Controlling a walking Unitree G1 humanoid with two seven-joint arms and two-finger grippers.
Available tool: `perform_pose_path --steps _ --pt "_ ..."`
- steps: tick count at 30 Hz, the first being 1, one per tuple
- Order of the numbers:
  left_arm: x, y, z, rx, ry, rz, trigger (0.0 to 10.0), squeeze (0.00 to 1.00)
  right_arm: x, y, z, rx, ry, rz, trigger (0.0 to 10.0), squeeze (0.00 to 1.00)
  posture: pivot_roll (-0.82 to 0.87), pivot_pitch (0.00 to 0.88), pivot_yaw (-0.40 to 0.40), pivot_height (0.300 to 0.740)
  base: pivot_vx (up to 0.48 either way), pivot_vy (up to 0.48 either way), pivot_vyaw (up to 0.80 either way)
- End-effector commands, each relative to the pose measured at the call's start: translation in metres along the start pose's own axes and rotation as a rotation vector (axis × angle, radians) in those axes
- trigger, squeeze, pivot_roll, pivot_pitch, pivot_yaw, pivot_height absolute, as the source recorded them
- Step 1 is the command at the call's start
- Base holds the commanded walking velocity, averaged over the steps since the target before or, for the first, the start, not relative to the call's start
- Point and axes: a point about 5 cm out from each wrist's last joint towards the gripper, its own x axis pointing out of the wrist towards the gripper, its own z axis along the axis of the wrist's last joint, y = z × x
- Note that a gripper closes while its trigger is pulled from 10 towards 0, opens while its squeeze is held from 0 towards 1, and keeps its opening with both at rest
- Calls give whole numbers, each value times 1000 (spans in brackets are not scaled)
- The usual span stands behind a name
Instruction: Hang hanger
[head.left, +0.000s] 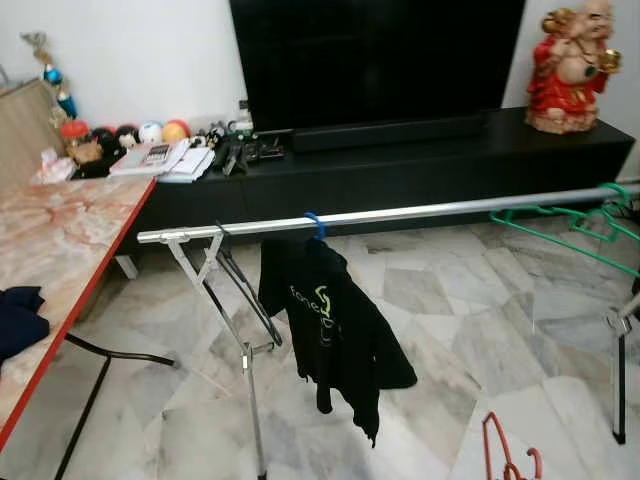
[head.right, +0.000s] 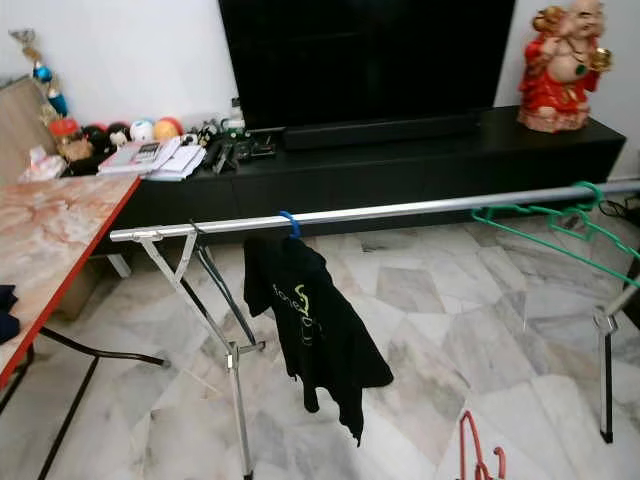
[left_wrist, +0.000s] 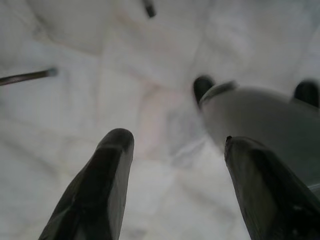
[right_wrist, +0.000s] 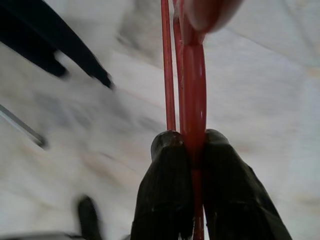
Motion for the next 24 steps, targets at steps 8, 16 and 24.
perform_pose_path --steps 8,16,24 --pt "1 -5 9 5 -24 -14 10000 0 -3 -12 -6 -3 26 -36 10000 0 -47 10 57 740 312 0 0" --pt "1 -5 10 6 -27 -15 10000 0 -1 2 -7 -6 32 -26 10000 0 -50 6 58 740 317 0 0" --pt "1 -5 9 25 -25 -9 10000 0 -2 -3 -5 6 5 -48 10000 0 -50 0 60 740 115 0 0"
